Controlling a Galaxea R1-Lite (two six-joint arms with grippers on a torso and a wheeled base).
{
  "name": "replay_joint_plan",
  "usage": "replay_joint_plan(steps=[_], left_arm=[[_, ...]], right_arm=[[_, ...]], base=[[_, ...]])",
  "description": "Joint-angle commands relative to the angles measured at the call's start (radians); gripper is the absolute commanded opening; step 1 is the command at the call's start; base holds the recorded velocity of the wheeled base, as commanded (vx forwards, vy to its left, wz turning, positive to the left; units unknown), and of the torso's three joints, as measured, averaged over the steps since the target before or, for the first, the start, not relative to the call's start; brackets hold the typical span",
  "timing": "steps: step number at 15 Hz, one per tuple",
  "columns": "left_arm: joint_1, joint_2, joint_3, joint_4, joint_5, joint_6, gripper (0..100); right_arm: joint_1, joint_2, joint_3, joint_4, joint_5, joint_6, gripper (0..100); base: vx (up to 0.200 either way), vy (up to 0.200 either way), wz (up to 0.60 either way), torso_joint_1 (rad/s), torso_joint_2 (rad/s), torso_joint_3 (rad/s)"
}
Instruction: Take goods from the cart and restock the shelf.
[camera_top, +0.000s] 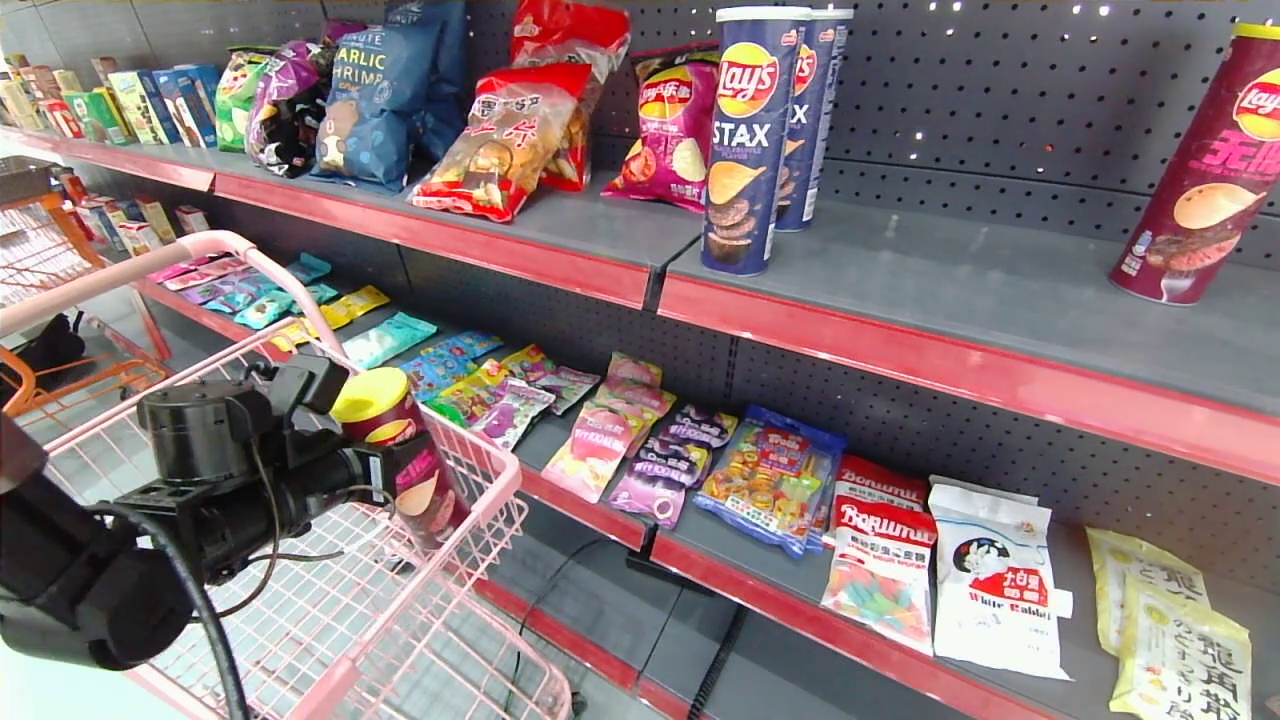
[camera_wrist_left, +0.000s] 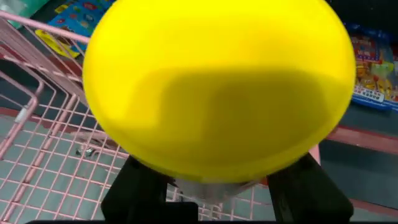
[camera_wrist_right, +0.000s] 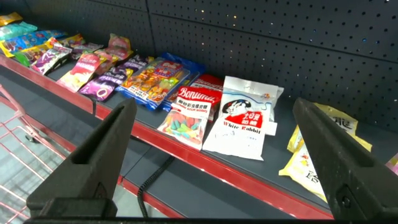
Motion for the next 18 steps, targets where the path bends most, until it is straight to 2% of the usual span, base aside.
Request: replay_joint_plan(steps=[1,2,4,5,6,7,8,9,11,12,13,16,18], left_arm=[[0.005,-0.232,-0.013,0.135,0.006,-0.006,0],[0.007,-0.385,-0.025,0.300,0.004,-0.008,0],[0.007,-0.610,-0.064,0.540,0.004,-0.012,0],[0.007,-0.617,-0.065,0.549,0.004,-0.014,0],[0.007,-0.801,-0.081,0.730,0.006,-0.029,0],[0.007,-0.893,-0.076,0.810,0.004,-0.029,0],[0.007,-1.043,-0.073,0.929,0.006,-0.028,0],[0.007,-1.112,-0.074,0.983,0.007,-0.025,0],[0.007,-1.304,-0.088,1.149,0.044,-0.019,0],[0.007,-1.368,-0.101,1.210,0.072,-0.019,0],[0.007,-1.394,-0.105,1.228,0.090,-0.019,0],[0.007,-1.427,-0.102,1.230,0.165,-0.019,0],[0.007,-1.430,-0.111,1.228,0.170,-0.019,0]], right_arm=[[0.000,0.001,0.000,-0.001,0.000,0.001,100],[0.000,0.001,0.000,0.001,0.000,-0.001,100],[0.000,0.001,0.000,0.001,0.000,0.001,100],[0.000,0.001,0.000,0.001,0.000,0.001,100],[0.000,0.001,0.000,0.001,-0.001,0.001,100],[0.000,0.001,0.000,0.001,0.000,-0.001,100],[0.000,0.001,0.000,0.001,-0.001,-0.002,100],[0.000,0.001,0.000,0.001,-0.001,-0.001,100],[0.000,0.001,0.000,0.001,-0.001,-0.001,100],[0.000,0.001,0.000,0.001,-0.001,0.001,100],[0.000,0.001,0.000,0.001,-0.001,0.001,100],[0.000,0.001,0.000,0.001,-0.001,0.001,100],[0.000,0.001,0.000,0.001,-0.001,0.002,100]], base=[[0.000,0.000,0.00,0.000,0.00,0.000],[0.000,0.000,0.00,0.000,0.00,0.000],[0.000,0.000,0.00,0.000,0.00,0.000],[0.000,0.000,0.00,0.000,0.00,0.000],[0.000,0.000,0.00,0.000,0.00,0.000],[0.000,0.000,0.00,0.000,0.00,0.000],[0.000,0.000,0.00,0.000,0.00,0.000],[0.000,0.000,0.00,0.076,-0.19,-0.139],[0.000,0.000,0.00,0.115,-0.37,-0.247],[0.000,0.000,0.00,0.159,-0.46,-0.300],[0.000,0.000,0.00,0.159,-0.49,-0.325],[0.000,0.000,0.00,0.201,-0.54,-0.346],[0.000,0.000,0.00,0.227,-0.57,-0.352]])
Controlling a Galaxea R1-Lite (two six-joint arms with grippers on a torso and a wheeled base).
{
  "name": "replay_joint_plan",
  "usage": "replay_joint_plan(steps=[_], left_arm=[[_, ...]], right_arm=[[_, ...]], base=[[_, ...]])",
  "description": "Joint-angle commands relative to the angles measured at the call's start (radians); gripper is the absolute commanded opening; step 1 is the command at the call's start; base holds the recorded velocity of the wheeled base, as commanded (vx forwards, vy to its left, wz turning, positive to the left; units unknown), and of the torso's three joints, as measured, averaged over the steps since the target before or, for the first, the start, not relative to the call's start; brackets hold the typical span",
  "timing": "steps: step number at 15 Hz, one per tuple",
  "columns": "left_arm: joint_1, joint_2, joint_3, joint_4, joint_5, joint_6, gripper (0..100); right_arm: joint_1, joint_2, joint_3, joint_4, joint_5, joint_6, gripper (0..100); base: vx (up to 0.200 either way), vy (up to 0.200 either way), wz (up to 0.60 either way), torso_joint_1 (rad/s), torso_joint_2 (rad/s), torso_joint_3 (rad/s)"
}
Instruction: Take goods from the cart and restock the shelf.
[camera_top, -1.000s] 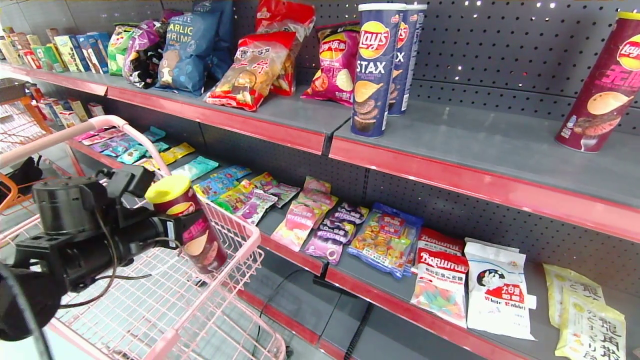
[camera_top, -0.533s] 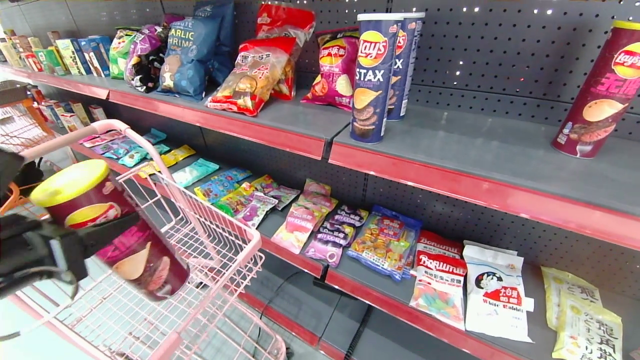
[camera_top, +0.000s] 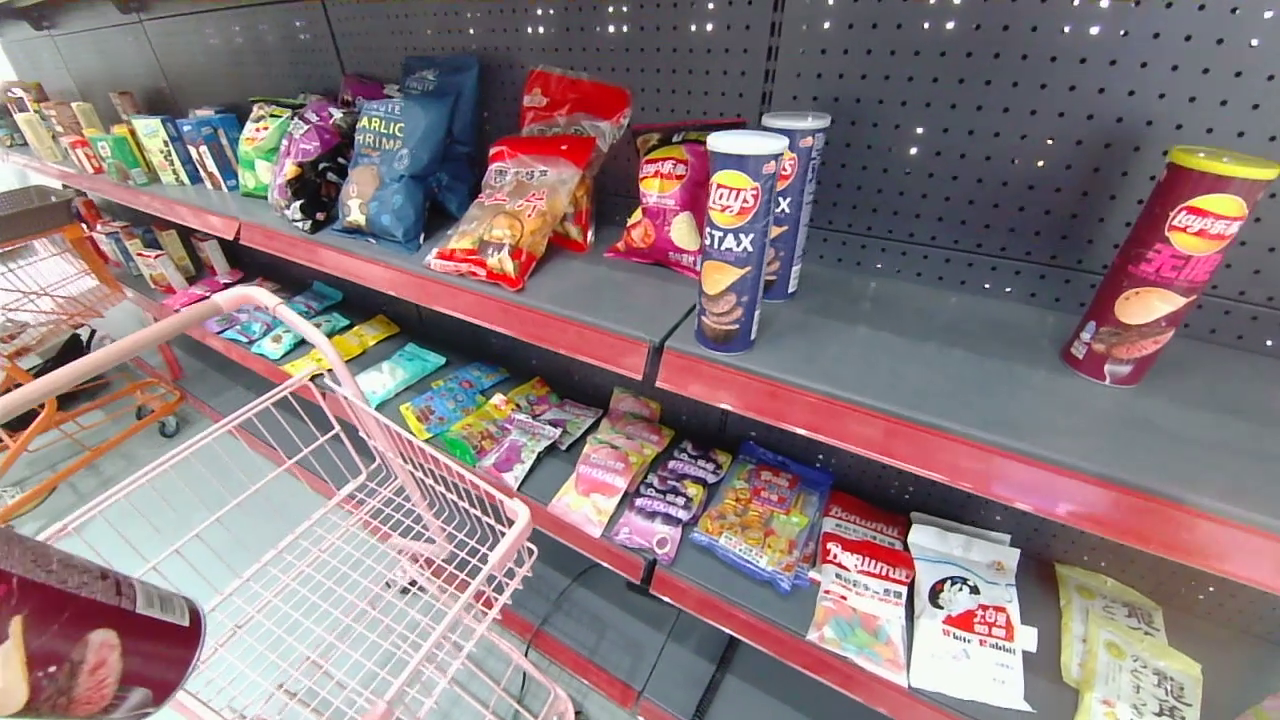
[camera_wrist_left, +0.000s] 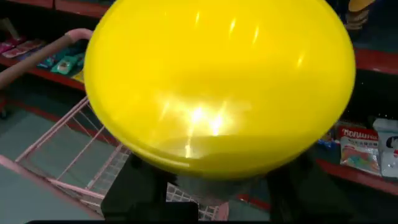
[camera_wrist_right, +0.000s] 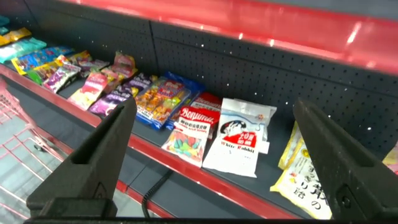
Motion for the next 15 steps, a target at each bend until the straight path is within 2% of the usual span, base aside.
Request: replay_joint_plan(steps=[1,3,6,8,10,13,15], left_arm=[[0.001,-0.037,-0.004,0.000,0.016,0.002,0],[0.001,-0.034,0.002,0.002,0.069,0.029,0],[0.001,-0.040,0.003,0.002,0.103,0.031,0],[-0.003,-0.060,0.003,0.000,0.092,0.034,0],[-0.005,-0.091,0.006,0.006,0.043,0.034,0],[-0.005,-0.090,0.002,0.005,0.034,0.034,0],[-0.002,-0.080,0.000,0.005,0.042,0.046,0]], right_arm=[[0.000,0.001,0.000,0.000,0.000,0.000,100],[0.000,0.001,0.000,0.000,0.000,0.000,100],[-0.002,0.001,0.000,-0.001,0.000,0.000,100],[0.000,0.001,0.000,-0.001,0.000,0.001,100],[0.000,0.001,0.000,-0.001,0.000,0.001,100],[0.000,0.001,0.000,-0.001,0.000,0.001,100],[-0.002,0.001,0.000,-0.001,0.000,0.001,100]], base=[[0.000,0.000,0.00,0.237,-0.58,-0.364],[0.000,0.000,0.00,0.242,-0.59,-0.364],[0.000,0.000,0.00,0.204,-0.50,-0.297],[0.000,0.000,0.00,0.173,-0.41,-0.232],[0.000,0.000,-0.60,0.049,-0.11,-0.059],[0.000,0.000,-0.60,0.009,-0.02,-0.017],[0.000,0.000,-0.60,0.014,0.00,0.002]])
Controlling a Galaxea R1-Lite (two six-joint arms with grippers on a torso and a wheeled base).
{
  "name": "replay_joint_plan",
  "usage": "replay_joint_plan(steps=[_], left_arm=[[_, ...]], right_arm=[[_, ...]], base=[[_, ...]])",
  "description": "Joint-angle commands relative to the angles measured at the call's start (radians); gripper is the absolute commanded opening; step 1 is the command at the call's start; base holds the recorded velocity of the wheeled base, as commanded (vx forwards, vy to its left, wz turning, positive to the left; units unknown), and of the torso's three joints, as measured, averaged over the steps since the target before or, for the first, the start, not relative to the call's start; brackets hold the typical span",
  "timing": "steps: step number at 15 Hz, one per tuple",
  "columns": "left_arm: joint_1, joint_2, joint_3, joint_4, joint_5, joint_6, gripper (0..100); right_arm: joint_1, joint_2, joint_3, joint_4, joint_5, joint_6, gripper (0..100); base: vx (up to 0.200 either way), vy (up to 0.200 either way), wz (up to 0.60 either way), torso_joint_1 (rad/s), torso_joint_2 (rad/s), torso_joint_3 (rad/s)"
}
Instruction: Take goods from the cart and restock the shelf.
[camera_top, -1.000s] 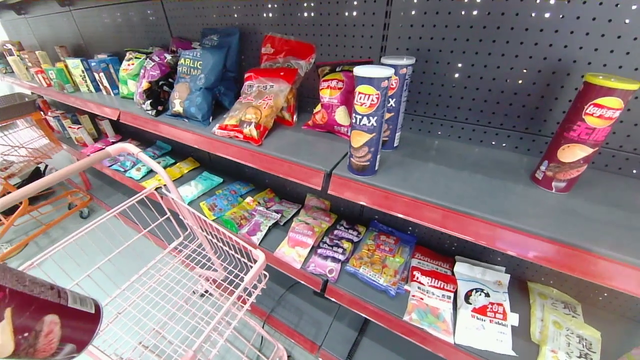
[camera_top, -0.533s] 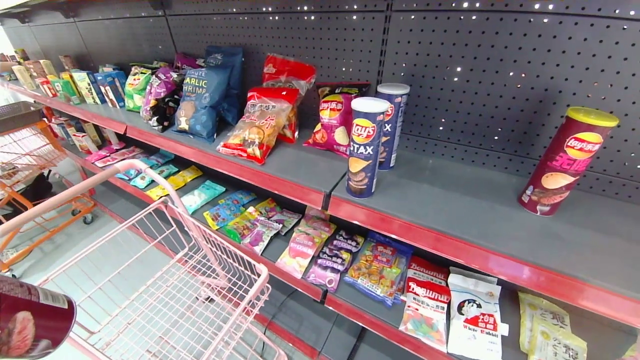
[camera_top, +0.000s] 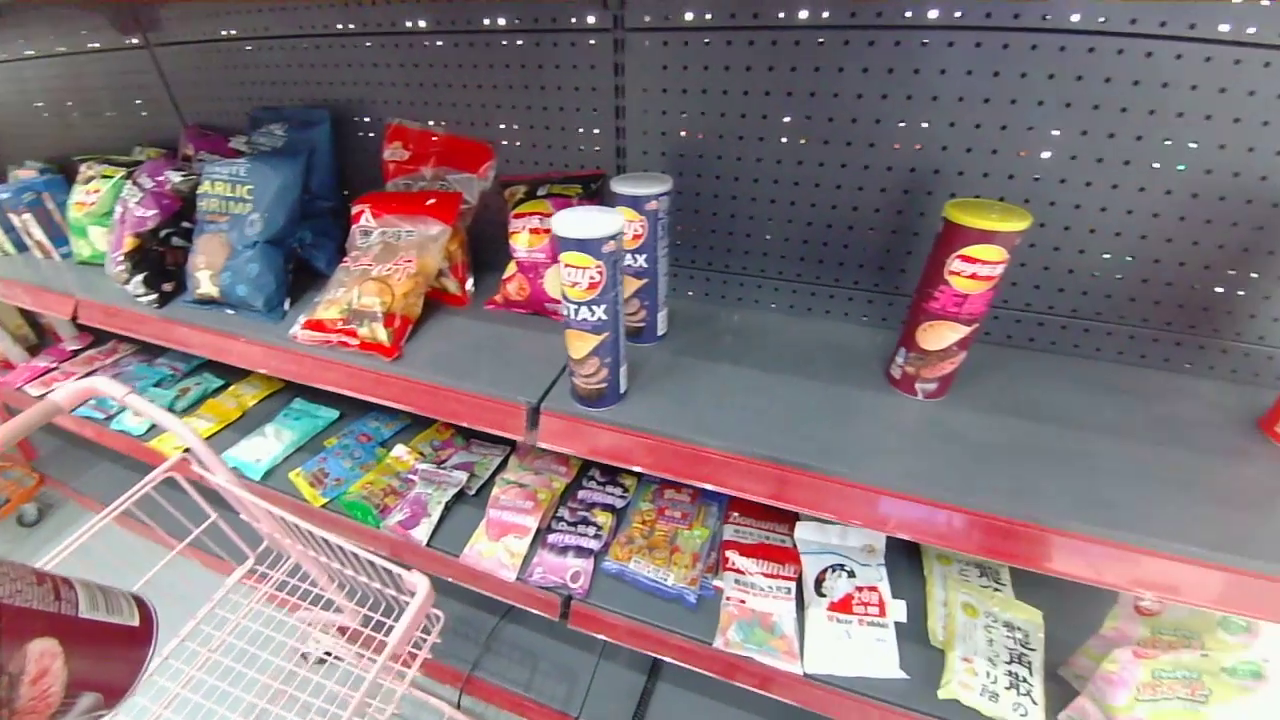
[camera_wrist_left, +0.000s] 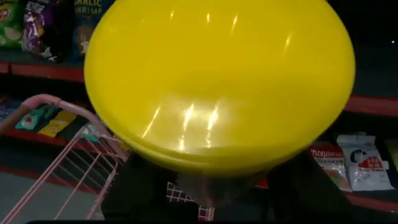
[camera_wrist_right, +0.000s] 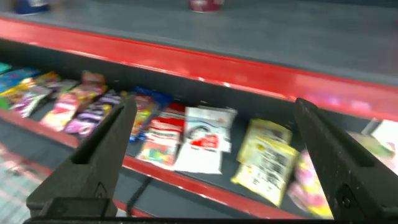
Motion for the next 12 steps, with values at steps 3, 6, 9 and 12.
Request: replay_joint_plan(steps=[3,6,9,12], left_arm=[[0.003,0.011,-0.002,0.000,0.021,0.034,0],[0.003,0.011,-0.002,0.000,0.031,0.054,0],[0.003,0.009,-0.004,0.000,0.039,0.067,0],[0.003,0.003,0.001,0.000,0.042,0.083,0]], right_arm=[[0.000,0.001,0.000,0.000,0.000,-0.001,100],[0.000,0.001,0.000,0.001,0.000,-0.002,100],[0.000,0.001,0.000,0.001,0.000,-0.002,100],[0.000,0.001,0.000,0.001,0.000,-0.002,100]], base=[[0.000,0.000,-0.60,0.004,0.01,0.004],[0.000,0.000,-0.40,0.002,0.00,0.005],[0.133,0.000,0.00,0.005,0.00,0.000],[0.200,0.000,0.00,-0.009,-0.01,0.002]])
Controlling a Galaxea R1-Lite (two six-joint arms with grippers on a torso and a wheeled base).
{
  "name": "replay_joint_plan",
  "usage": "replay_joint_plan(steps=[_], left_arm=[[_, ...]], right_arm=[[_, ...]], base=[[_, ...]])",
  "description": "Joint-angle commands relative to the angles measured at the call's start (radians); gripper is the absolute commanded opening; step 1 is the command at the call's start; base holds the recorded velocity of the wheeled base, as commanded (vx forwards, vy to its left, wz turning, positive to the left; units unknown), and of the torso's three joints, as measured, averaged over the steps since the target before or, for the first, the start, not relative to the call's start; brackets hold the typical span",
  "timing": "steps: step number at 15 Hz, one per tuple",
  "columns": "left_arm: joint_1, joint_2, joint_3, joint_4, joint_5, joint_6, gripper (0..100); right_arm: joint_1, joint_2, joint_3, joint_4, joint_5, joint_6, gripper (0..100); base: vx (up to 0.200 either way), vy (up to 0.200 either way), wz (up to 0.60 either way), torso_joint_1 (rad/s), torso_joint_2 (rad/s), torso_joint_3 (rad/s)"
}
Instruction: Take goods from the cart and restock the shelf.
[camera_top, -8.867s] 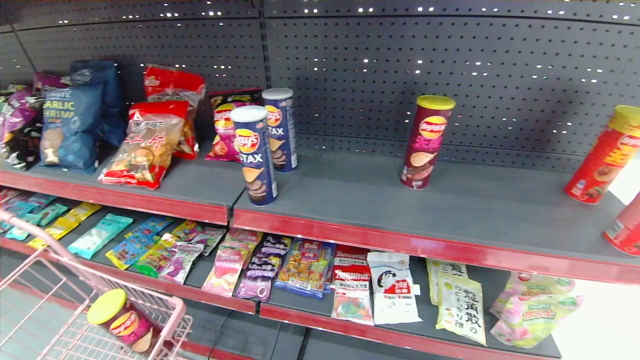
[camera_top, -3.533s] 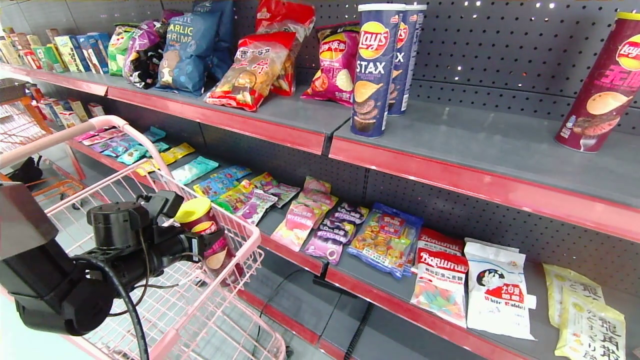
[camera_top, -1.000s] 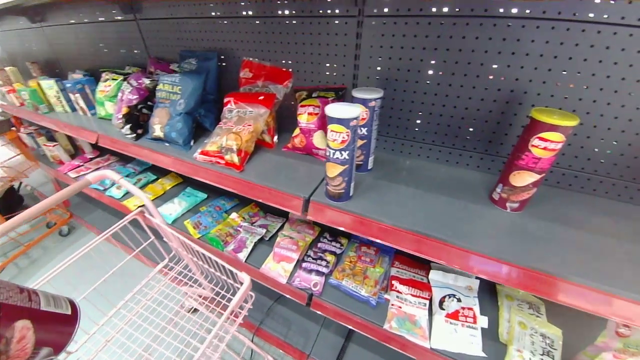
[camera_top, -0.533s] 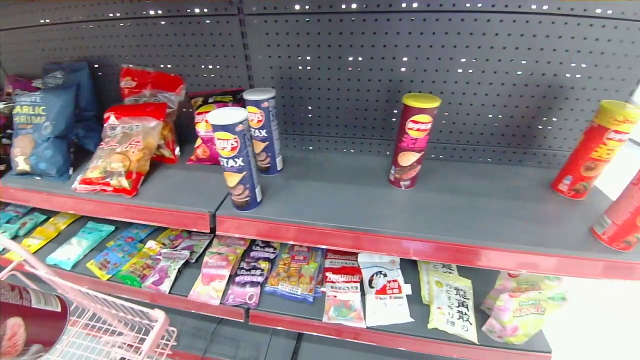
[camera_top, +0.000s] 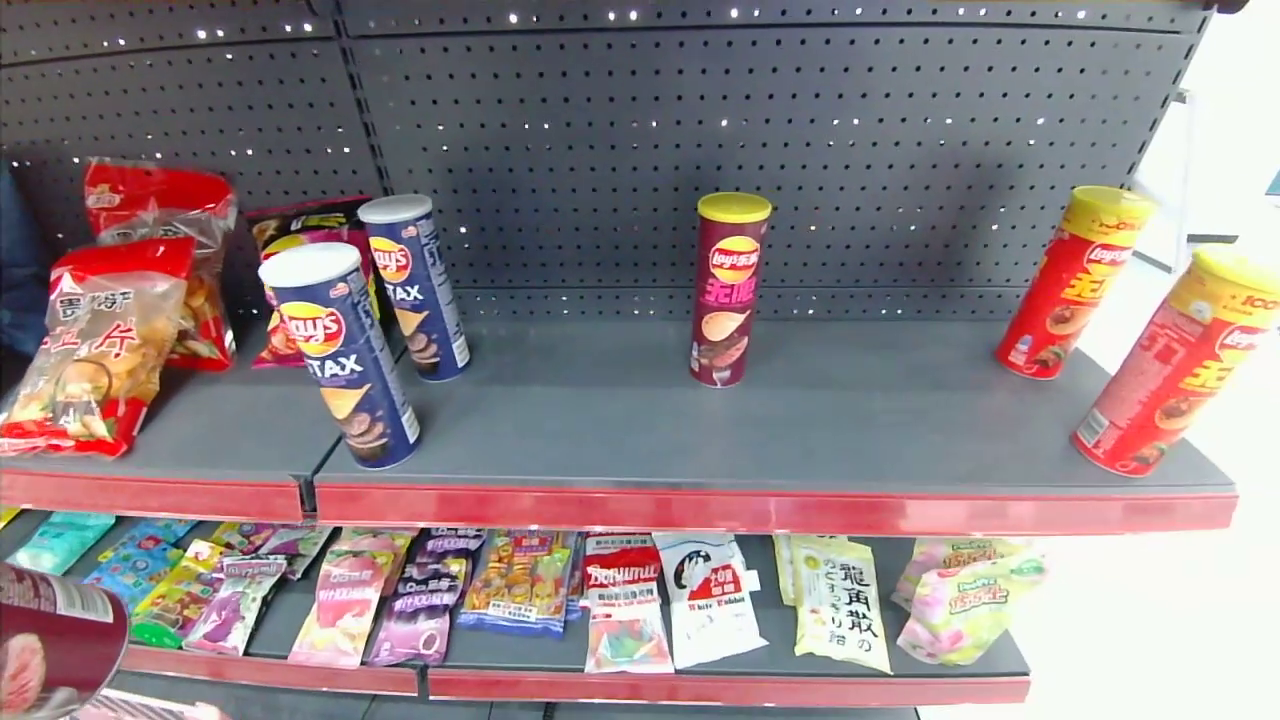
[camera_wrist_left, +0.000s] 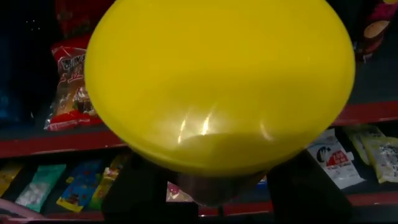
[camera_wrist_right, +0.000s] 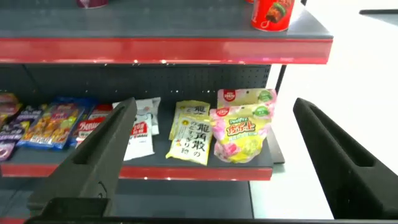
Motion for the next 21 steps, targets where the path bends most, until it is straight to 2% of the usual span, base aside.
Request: replay_joint_plan(steps=[1,5,8,10,11,12,13,15,16,19,20,21], left_arm=[[-0.001,-0.002,0.000,0.000,0.000,0.003,0],[-0.004,-0.043,0.000,0.003,-0.011,0.011,0],[-0.004,-0.117,0.000,0.059,-0.009,0.035,0],[-0.002,-0.155,-0.003,0.100,-0.011,0.035,0],[-0.004,-0.198,-0.004,0.143,-0.012,0.032,0],[-0.008,-0.235,-0.003,0.192,-0.023,0.026,0],[-0.016,-0.259,0.009,0.210,-0.055,0.026,0],[-0.019,-0.281,0.040,0.217,-0.096,0.026,0],[-0.019,-0.293,0.057,0.217,-0.104,0.025,0],[-0.047,-0.290,0.085,0.218,-0.112,0.020,0],[-0.053,-0.292,0.118,0.217,-0.123,0.000,0],[-0.056,-0.290,0.129,0.217,-0.149,-0.015,0]], right_arm=[[-0.002,0.001,0.000,0.000,0.000,-0.001,100],[0.000,0.001,0.000,0.000,0.000,-0.001,100],[0.000,0.001,0.000,0.000,0.002,-0.008,100],[0.000,0.001,0.000,-0.002,0.014,-0.031,100],[0.003,0.035,-0.086,-0.017,0.086,-0.050,100],[-0.002,0.271,-0.281,-0.022,0.126,-0.008,100],[0.017,0.383,-0.393,-0.018,0.153,0.011,100],[0.064,0.465,-0.432,-0.018,0.244,-0.131,100],[0.064,0.558,-0.451,-0.025,0.245,-0.203,100],[0.075,0.804,-0.656,-0.026,0.245,-0.211,100],[0.110,0.916,-0.770,-0.026,0.245,-0.203,100],[0.141,0.966,-0.810,-0.028,0.245,-0.197,100]], base=[[0.200,0.000,0.00,0.022,0.00,0.007],[0.000,0.000,0.00,0.000,0.00,0.000],[0.000,0.000,0.00,0.000,0.00,0.000],[0.000,0.000,0.00,0.000,0.00,0.000],[0.000,0.000,0.00,0.000,0.00,0.000],[0.000,0.000,0.00,0.000,0.00,0.000],[0.000,0.000,0.00,0.000,0.00,0.000],[0.000,0.000,0.00,0.000,0.00,0.000],[0.000,0.000,0.00,0.000,0.00,0.000],[0.000,0.000,0.00,0.000,0.00,0.000],[0.000,0.000,0.00,0.000,0.00,0.000],[0.000,0.000,0.00,0.000,0.00,0.000]])
